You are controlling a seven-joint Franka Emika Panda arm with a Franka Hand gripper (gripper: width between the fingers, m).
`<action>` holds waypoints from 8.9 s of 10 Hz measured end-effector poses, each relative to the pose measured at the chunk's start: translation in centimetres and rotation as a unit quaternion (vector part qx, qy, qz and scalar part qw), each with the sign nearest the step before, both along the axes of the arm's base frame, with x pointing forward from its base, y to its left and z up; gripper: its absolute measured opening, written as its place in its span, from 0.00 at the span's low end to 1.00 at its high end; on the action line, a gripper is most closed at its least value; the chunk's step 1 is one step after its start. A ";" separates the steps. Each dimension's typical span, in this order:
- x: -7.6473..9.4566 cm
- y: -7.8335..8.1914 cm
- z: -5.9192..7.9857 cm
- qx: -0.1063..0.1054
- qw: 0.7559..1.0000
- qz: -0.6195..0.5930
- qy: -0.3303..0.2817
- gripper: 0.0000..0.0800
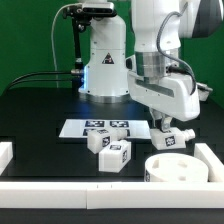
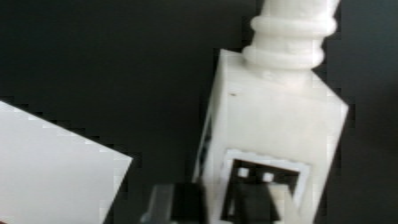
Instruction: Assemble stool
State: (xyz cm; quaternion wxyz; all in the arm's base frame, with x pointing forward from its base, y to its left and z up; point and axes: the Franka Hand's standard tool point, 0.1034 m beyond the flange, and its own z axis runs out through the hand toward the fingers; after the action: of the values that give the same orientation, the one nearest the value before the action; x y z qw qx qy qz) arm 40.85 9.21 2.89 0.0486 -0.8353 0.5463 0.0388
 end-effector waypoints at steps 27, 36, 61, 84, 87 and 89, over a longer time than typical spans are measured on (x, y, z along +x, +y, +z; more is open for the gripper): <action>-0.4 1.2 -1.1 0.026 0.990 0.139 0.007 0.42; -1.4 2.4 -1.6 0.021 0.886 0.462 -0.014 0.42; 1.9 2.4 -1.5 0.269 0.819 0.397 0.314 0.81; 14.0 -0.9 9.5 0.064 0.888 0.454 -0.028 0.42; 14.4 -2.3 9.7 0.011 0.871 0.485 -0.082 0.42; 16.5 -2.3 11.8 -0.029 0.851 0.512 -0.110 0.42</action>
Offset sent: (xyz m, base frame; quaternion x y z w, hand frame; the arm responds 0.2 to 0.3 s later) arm -0.0094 0.0009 0.0173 0.0110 -0.0269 -0.0518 0.9982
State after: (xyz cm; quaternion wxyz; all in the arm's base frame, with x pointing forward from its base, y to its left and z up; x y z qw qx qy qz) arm 57.36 6.95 14.73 0.0572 -0.9966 0.0332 -0.0500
